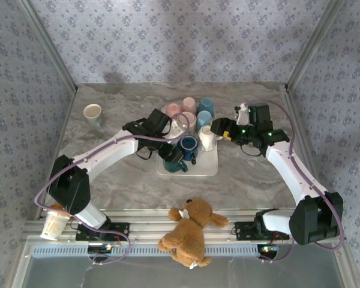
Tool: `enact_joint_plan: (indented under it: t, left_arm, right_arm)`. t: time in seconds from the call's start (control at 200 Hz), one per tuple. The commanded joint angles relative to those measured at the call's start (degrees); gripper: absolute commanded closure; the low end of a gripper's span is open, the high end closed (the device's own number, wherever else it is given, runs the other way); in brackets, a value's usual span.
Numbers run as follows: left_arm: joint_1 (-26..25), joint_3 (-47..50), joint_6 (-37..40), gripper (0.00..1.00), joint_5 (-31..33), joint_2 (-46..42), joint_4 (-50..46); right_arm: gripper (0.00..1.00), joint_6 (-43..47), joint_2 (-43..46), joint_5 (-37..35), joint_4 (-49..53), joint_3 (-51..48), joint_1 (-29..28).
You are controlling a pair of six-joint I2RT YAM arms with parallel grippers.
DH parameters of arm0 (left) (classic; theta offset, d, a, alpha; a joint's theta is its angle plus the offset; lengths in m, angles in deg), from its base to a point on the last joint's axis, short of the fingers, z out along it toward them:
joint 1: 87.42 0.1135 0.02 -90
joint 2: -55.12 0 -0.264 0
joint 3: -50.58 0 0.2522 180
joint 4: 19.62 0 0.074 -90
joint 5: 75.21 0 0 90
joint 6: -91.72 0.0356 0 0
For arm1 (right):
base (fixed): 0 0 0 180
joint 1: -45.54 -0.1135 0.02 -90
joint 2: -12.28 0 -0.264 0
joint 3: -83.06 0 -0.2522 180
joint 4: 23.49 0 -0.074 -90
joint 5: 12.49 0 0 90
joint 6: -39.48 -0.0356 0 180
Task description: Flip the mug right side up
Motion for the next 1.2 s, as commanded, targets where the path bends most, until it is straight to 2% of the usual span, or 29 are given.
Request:
enact_joint_plan:
  t: [0.0, 0.075, 0.45, 0.849, 1.194]
  left_arm:
    - [-0.68, -1.54, 1.25, 0.24, 2.42, 0.91, 1.16]
    - [-0.72, -1.45, 1.43, 0.19, 2.85, 1.22, 1.28]
    - [-1.52, -1.45, 1.7, 0.19, 3.99, 3.53, -0.48]
    - [-2.04, -0.93, 2.67, 0.24, 4.82, 6.17, -3.96]
    - [-2.01, -1.51, 1.67, 0.34, 3.21, 8.22, -4.34]
  right_arm:
    - [0.1, -0.58, 1.09, 1.46, 0.3, -0.43, 0.47]
    - [0.1, -0.49, 1.0, 1.63, 0.21, -0.43, 0.56]
    - [0.1, -0.9, 0.18, 2.16, -0.99, -0.25, 0.96]
    - [0.1, -0.76, 0.44, 2.51, -0.78, -0.69, 1.36]
    - [0.1, -1.0, 1.47, 2.72, -0.4, -1.17, 1.71]
